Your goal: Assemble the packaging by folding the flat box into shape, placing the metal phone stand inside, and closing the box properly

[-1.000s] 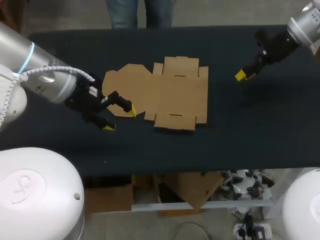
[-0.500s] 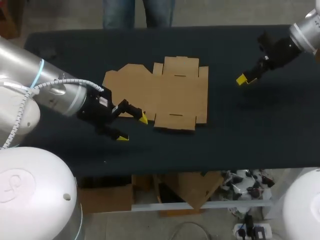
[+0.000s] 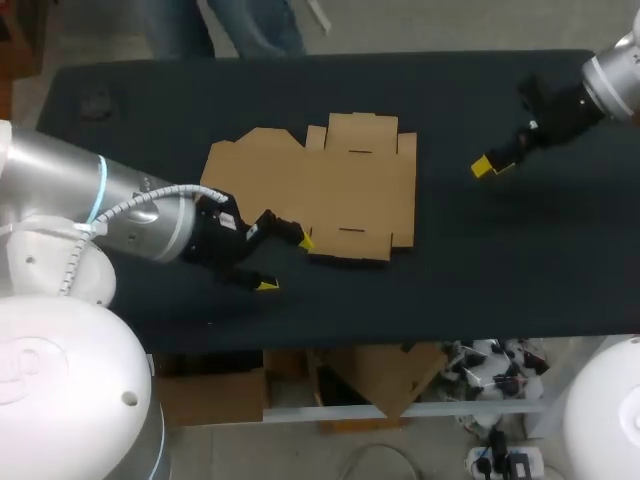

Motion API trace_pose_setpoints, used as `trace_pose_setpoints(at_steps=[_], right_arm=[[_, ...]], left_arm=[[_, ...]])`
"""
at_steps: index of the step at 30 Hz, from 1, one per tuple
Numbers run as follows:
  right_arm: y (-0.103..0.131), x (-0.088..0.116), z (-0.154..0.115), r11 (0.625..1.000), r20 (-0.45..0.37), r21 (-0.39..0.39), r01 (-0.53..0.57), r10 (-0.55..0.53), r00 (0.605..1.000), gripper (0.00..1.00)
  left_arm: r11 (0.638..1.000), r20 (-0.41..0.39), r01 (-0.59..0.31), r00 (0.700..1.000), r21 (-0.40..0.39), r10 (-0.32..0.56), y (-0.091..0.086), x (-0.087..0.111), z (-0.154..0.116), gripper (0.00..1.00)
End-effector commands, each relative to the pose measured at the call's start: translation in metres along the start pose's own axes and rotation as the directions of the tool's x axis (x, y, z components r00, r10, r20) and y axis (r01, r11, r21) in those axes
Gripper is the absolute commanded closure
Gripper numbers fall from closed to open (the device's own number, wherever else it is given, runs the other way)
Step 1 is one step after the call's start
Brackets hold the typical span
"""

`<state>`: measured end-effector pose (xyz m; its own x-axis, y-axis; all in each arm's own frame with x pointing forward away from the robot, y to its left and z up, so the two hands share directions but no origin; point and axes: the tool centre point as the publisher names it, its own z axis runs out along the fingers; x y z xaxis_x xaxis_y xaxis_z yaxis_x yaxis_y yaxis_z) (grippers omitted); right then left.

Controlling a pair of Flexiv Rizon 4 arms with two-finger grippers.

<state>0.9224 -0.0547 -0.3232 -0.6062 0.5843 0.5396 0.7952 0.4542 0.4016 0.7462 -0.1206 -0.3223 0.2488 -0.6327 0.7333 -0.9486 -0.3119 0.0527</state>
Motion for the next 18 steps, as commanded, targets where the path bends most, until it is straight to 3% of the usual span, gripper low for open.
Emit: trace_pose_setpoints(at_steps=[1, 7, 12, 18], right_arm=[[-0.008, 0.005, -0.001, 1.0, 0.012, -0.017, 0.003, -0.003, 1.0, 0.0], [-0.01, 0.006, 0.001, 1.0, 0.011, -0.021, 0.008, -0.008, 1.0, 0.0], [-0.005, -0.002, -0.002, 1.0, -0.023, -0.008, 0.016, -0.016, 1.0, 0.0], [0.008, -0.008, 0.001, 0.999, -0.038, 0.017, 0.029, -0.029, 0.999, 0.0]], left_arm=[[0.997, 0.051, -0.005, 0.999, 0.072, 0.002, 0.004, 0.009, 0.005, 0.0], [0.998, 0.061, -0.002, 0.998, 0.065, -0.002, -0.004, 0.009, 0.004, 0.0], [0.998, 0.072, -0.061, 0.996, -0.009, 0.061, -0.015, 0.009, 0.003, 0.0], [0.997, 0.051, -0.057, 0.997, -0.061, 0.06, -0.021, 0.008, 0.0, 0.0]])
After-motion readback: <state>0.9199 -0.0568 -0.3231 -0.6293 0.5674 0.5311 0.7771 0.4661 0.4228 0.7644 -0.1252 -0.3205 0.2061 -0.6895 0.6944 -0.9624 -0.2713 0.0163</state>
